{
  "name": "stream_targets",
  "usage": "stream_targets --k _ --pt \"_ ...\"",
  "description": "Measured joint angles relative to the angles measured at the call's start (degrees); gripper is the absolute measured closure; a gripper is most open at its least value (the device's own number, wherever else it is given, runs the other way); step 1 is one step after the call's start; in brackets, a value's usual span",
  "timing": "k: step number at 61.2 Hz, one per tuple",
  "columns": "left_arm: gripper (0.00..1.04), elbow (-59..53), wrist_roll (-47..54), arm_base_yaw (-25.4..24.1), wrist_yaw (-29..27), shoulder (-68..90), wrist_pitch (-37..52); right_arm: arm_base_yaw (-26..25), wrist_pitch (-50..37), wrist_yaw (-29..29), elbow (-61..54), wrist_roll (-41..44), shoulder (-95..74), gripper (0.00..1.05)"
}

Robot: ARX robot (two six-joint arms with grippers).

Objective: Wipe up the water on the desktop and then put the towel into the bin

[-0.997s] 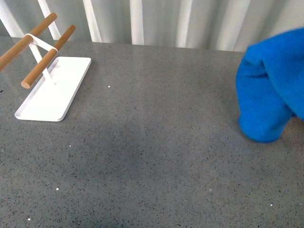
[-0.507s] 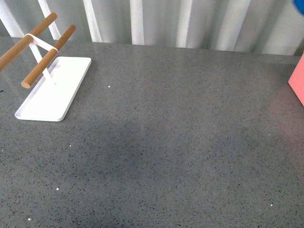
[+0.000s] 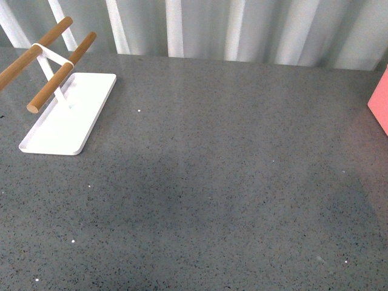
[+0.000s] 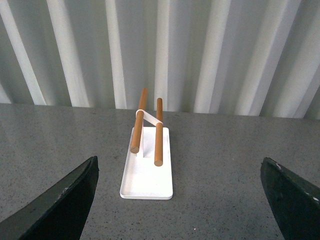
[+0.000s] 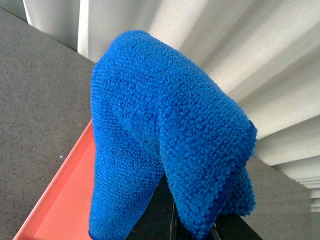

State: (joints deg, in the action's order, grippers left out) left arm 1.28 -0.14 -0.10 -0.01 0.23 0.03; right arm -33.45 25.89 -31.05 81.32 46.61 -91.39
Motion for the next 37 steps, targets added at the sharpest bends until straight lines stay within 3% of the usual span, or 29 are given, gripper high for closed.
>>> stream_targets --k 19,37 --pt "0.07 0.00 0.00 0.00 0.02 0.00 0.00 -0.74 -2.34 3.56 -3.82 -1.66 -6.91 1.02" --pt "0.07 0.00 0.00 0.00 0.02 0.00 0.00 2.47 -2.89 9.62 -3.52 -6.19 -15.37 1.02"
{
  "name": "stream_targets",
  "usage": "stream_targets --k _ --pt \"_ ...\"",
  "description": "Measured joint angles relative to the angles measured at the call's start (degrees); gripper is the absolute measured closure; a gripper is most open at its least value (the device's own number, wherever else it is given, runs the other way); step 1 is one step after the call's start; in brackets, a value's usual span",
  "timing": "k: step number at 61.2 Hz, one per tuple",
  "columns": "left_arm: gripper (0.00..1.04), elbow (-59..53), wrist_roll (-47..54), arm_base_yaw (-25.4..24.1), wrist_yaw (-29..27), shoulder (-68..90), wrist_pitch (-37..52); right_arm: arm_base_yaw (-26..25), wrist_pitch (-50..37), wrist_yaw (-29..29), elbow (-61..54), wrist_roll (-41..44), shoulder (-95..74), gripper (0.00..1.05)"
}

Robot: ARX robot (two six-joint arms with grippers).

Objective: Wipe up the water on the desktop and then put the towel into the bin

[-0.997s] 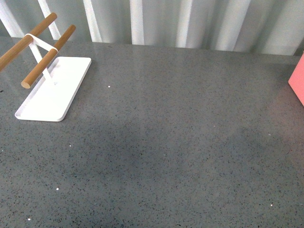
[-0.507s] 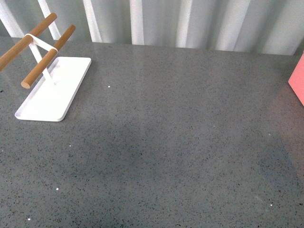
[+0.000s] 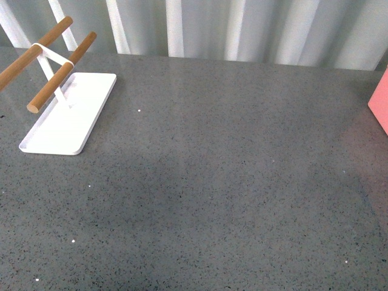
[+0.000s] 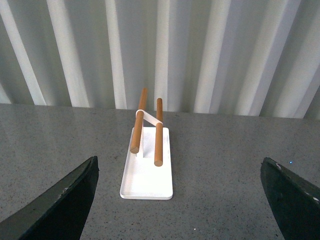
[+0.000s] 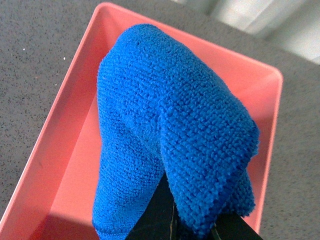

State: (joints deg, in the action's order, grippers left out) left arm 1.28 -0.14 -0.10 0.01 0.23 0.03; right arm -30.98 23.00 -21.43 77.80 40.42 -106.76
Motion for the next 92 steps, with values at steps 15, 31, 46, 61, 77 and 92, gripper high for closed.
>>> stream_targets --k 15,31,46,61,77,92 --pt "0.07 0.00 0.00 0.00 -0.02 0.00 0.00 2.23 0.87 8.24 0.48 -1.14 -5.55 1.02" --pt "0.07 0.00 0.00 0.00 0.00 0.00 0.00 1.66 0.59 11.28 0.13 -0.42 -6.95 0.62" --pt "0.07 0.00 0.00 0.00 0.00 0.00 0.00 0.79 0.66 10.56 0.13 -1.38 -6.93 0.21" --pt "0.07 0.00 0.00 0.00 0.00 0.00 0.00 1.60 -2.93 6.56 0.02 -4.94 -4.22 0.07" --pt "0.07 0.00 0.00 0.00 -0.02 0.00 0.00 8.74 -10.21 -3.63 -12.44 -6.05 16.90 0.07" --pt "0.07 0.00 0.00 0.00 0.00 0.00 0.00 16.59 -11.47 -10.23 -36.50 -6.58 40.46 0.07"
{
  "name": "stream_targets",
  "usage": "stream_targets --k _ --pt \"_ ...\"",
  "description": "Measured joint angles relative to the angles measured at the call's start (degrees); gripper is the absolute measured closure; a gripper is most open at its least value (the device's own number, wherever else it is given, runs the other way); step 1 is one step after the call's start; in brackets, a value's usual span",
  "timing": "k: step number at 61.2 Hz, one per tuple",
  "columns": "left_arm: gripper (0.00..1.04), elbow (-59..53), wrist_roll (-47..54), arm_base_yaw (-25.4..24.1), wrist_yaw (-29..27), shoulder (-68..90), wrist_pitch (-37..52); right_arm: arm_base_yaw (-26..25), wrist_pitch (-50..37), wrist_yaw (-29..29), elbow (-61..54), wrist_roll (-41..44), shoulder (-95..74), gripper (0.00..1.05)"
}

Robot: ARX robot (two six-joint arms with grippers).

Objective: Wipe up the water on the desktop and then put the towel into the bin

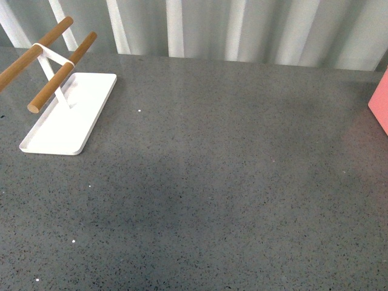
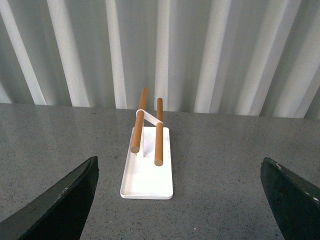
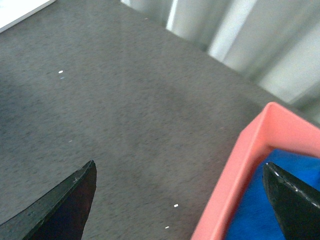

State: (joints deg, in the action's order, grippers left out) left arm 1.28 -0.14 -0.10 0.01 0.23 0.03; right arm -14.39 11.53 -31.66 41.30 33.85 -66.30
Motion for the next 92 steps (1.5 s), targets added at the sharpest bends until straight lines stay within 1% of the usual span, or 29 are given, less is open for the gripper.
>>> stream_targets --k 9,11,13,14,16,18,19,21,22,25,36,40,41,47,63,70,92 --pt "0.07 0.00 0.00 0.00 0.00 0.00 0.00 1.40 -0.87 0.50 -9.25 -1.68 9.29 0.07" --pt "0.07 0.00 0.00 0.00 0.00 0.00 0.00 1.92 -5.95 3.89 -11.69 -4.68 10.56 0.10" --pt "0.07 0.00 0.00 0.00 0.00 0.00 0.00 3.23 -17.86 11.74 -16.85 -9.77 12.35 0.17" --pt "0.07 0.00 0.00 0.00 -0.02 0.00 0.00 3.56 -20.76 13.49 -18.10 -11.26 12.68 0.18" --pt "0.07 0.00 0.00 0.00 -0.02 0.00 0.00 4.44 -31.08 18.56 -22.58 -16.98 13.84 0.26" --pt "0.07 0.00 0.00 0.00 0.00 0.00 0.00 5.16 -38.99 21.81 -26.05 -21.99 14.97 0.33" --pt "0.07 0.00 0.00 0.00 0.00 0.00 0.00 5.29 -40.52 22.23 -26.73 -22.49 15.26 0.35" --pt "0.07 0.00 0.00 0.00 0.00 0.00 0.00 5.81 -45.20 23.34 -28.65 -25.77 16.59 0.42" --pt "0.07 0.00 0.00 0.00 0.00 0.00 0.00 5.95 -45.88 23.63 -28.96 -26.67 16.96 0.44" --pt "0.07 0.00 0.00 0.00 0.02 0.00 0.00 6.82 -47.28 24.11 -30.25 -29.05 19.23 0.54" --pt "0.07 0.00 0.00 0.00 -0.02 0.00 0.00 9.05 -45.62 25.88 -34.14 -31.47 24.39 0.87" --pt "0.07 0.00 0.00 0.00 0.00 0.00 0.00 12.02 -44.39 30.27 -35.30 -31.71 26.69 0.99" --pt "0.07 0.00 0.00 0.00 0.00 0.00 0.00 12.37 -44.24 30.51 -35.43 -31.76 27.02 1.01" --pt "0.07 0.00 0.00 0.00 0.02 0.00 0.00 14.16 -42.38 30.71 -36.72 -31.93 30.36 1.02" --pt "0.07 0.00 0.00 0.00 -0.02 0.00 0.00 14.21 -36.83 31.19 -38.97 -32.48 38.27 1.02" --pt "0.07 0.00 0.00 0.00 -0.02 0.00 0.00 14.23 -37.81 31.17 -39.87 -32.52 39.78 1.02" --pt "0.07 0.00 0.00 0.00 -0.02 0.00 0.00 14.23 -28.61 31.30 -39.91 -32.85 49.31 1.02"
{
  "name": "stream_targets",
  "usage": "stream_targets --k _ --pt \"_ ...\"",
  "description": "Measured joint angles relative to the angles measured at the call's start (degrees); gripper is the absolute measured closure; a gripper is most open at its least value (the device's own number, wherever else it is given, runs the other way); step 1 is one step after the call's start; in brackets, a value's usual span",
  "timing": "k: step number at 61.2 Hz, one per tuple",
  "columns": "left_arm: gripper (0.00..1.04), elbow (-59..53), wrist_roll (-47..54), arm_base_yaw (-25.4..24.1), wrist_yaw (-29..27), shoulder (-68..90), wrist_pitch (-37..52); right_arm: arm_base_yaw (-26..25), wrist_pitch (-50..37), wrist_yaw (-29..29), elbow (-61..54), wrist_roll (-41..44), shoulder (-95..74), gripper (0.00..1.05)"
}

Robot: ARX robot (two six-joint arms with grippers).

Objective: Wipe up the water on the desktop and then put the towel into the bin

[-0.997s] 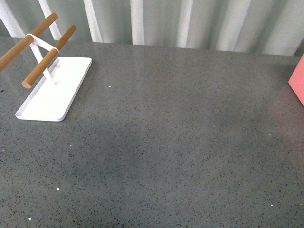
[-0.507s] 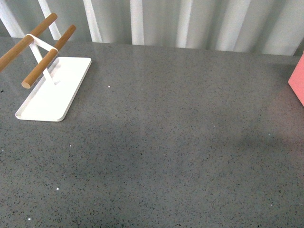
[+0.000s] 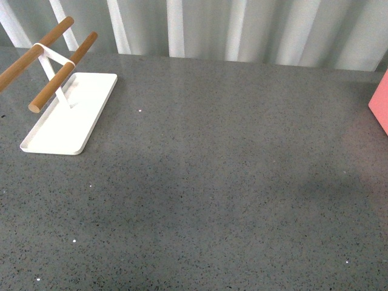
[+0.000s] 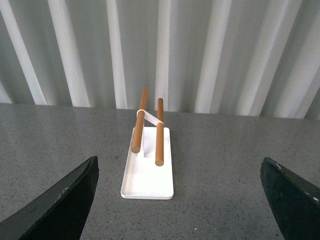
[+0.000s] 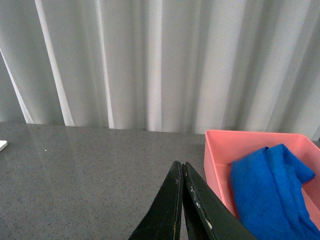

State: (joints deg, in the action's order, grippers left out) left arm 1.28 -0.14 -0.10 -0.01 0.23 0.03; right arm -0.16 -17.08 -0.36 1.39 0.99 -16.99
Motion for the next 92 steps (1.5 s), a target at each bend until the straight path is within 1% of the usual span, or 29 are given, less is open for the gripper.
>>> stream_targets --k 27,31,33,48,52,58,65,74,78,82,92 --pt "0.07 0.00 0.00 0.00 0.00 0.00 0.00 0.00 7.30 0.13 0.00 -0.26 7.39 1.02" --pt "0.07 0.00 0.00 0.00 0.00 -0.02 0.00 0.00 14.47 0.15 0.00 -0.33 12.68 1.02" --pt "0.07 0.00 0.00 0.00 0.00 -0.02 0.00 0.00 16.44 0.15 0.00 -0.37 14.53 1.02" --pt "0.07 0.00 0.00 0.00 0.00 -0.04 0.00 0.00 17.00 0.28 0.00 -0.37 16.74 1.01" --pt "0.07 0.00 0.00 0.00 0.00 -0.04 0.00 0.00 17.00 0.26 0.00 -0.39 16.74 0.87" --pt "0.07 0.00 0.00 0.00 0.02 -0.04 0.00 0.00 17.05 0.28 0.00 -0.39 16.74 0.71" --pt "0.07 0.00 0.00 0.00 0.02 -0.04 0.00 0.00 17.05 0.28 0.00 -0.39 16.74 0.45" --pt "0.07 0.00 0.00 0.00 0.02 -0.04 0.00 0.00 17.05 0.28 0.00 -0.39 16.74 0.20" --pt "0.07 0.00 0.00 0.00 0.00 -0.04 0.00 0.00 17.05 0.28 0.00 -0.46 16.74 0.05" --pt "0.07 0.00 0.00 0.00 0.00 -0.04 0.00 0.00 17.05 0.28 0.00 -0.44 16.74 0.08" --pt "0.07 0.00 0.00 0.00 0.02 -0.04 0.00 0.00 17.05 0.28 0.00 -0.46 16.74 0.07"
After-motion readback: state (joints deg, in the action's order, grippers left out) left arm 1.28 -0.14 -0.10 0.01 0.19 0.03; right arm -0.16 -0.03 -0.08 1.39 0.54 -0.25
